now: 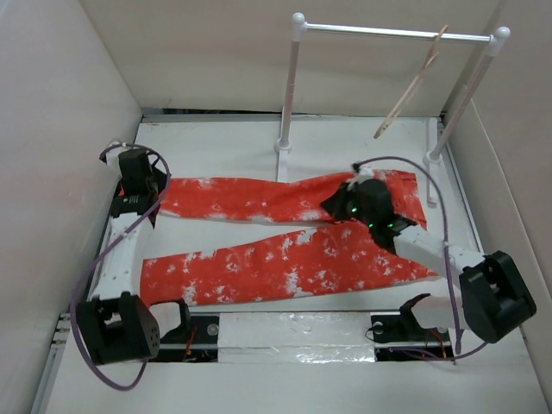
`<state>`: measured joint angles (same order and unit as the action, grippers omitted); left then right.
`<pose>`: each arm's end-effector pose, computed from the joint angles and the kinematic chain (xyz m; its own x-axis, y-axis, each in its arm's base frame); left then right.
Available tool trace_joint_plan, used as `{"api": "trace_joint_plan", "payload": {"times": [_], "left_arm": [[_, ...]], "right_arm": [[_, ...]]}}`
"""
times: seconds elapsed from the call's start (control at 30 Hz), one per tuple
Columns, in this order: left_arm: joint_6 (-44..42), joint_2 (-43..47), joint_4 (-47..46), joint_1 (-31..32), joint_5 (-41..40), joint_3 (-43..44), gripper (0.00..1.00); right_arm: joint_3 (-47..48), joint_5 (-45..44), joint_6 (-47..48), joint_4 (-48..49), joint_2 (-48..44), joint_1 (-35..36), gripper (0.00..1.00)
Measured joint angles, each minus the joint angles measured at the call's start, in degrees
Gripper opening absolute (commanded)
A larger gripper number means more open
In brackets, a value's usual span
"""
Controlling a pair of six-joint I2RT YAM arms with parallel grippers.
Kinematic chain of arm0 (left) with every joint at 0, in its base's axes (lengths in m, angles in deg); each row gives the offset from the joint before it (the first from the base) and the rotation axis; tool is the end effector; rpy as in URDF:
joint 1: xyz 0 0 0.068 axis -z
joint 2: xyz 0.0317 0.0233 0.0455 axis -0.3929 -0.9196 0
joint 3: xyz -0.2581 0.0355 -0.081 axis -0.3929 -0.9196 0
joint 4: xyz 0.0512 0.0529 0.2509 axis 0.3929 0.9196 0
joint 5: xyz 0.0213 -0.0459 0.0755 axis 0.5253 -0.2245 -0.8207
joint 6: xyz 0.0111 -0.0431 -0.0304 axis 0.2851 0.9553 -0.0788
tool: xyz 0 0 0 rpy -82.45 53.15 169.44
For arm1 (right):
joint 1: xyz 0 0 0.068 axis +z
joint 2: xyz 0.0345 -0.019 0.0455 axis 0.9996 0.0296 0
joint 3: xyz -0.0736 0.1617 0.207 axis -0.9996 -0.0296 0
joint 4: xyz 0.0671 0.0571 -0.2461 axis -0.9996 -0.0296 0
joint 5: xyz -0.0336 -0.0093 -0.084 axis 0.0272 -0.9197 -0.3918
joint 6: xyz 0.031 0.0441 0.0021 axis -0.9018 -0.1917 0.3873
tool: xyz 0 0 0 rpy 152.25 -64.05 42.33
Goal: Place the trousers on the hanger
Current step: Flatten out the trousers at the center of the board.
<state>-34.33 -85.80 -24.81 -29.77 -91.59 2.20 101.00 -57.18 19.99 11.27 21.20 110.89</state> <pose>0.2703 0.0374 0.3157 -0.1642 -0.6148 -0.7714 -0.4532 0.7416 -0.4946 0.2529 0.1106 0.2270 -0.5578 0.3380 -0.7580 -0.2385 0.8095 0.5365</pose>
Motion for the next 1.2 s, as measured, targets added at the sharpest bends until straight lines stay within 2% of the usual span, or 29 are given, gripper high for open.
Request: {"api": "trace_joint_plan", "payload": {"times": [0.07, 0.17, 0.2, 0.3, 0.6, 0.73, 0.87, 1.07, 1.17, 1.2], "left_arm": [[-0.7, 3.5, -0.1, -0.2, 2.0, -0.6, 0.0], [-2.3, 5.6, -0.1, -0.4, 6.8, 0.0, 0.06], [-2.9, 5.7, -0.1, -0.4, 8.7, 0.4, 0.08], [-4.5, 6.4, -0.3, -0.4, 14.0, 1.1, 0.16], [-8.8, 18.6, -3.1, -0.3, 22.4, -2.7, 0.21], [-9.9, 22.8, -3.7, -0.2, 23.6, -6.0, 0.22], [-10.5, 25.9, -4.0, -0.2, 24.9, -8.3, 0.23], [-10.7, 26.4, -4.7, -0.2, 26.0, -8.5, 0.25], [-10.8, 26.4, -4.7, -0.2, 26.0, -8.5, 0.26], [-10.8, 26.4, -4.7, -0.2, 26.0, -8.5, 0.26]], "right_arm": [[0.9, 0.0, 2.6, -0.2, 1.9, 11.0, 0.02], [8.2, 1.9, 7.3, -1.2, 9.9, 23.5, 0.27], [11.6, 2.6, 8.9, -1.4, 13.3, 26.3, 0.4], [21.0, 4.1, 12.9, -2.5, 22.1, 31.6, 0.54], [49.0, 8.2, 20.3, -9.9, 48.3, 36.4, 0.57], [55.6, 8.6, 20.5, -12.7, 56.8, 37.7, 0.58], [59.8, 8.5, 20.2, -13.6, 59.5, 38.7, 0.56], [60.2, 9.2, 18.4, -13.7, 60.0, 39.8, 0.48], [58.8, 10.3, 17.8, -11.8, 59.9, 40.2, 0.39], [58.5, 10.6, 17.6, -11.1, 59.9, 40.2, 0.24]]}}
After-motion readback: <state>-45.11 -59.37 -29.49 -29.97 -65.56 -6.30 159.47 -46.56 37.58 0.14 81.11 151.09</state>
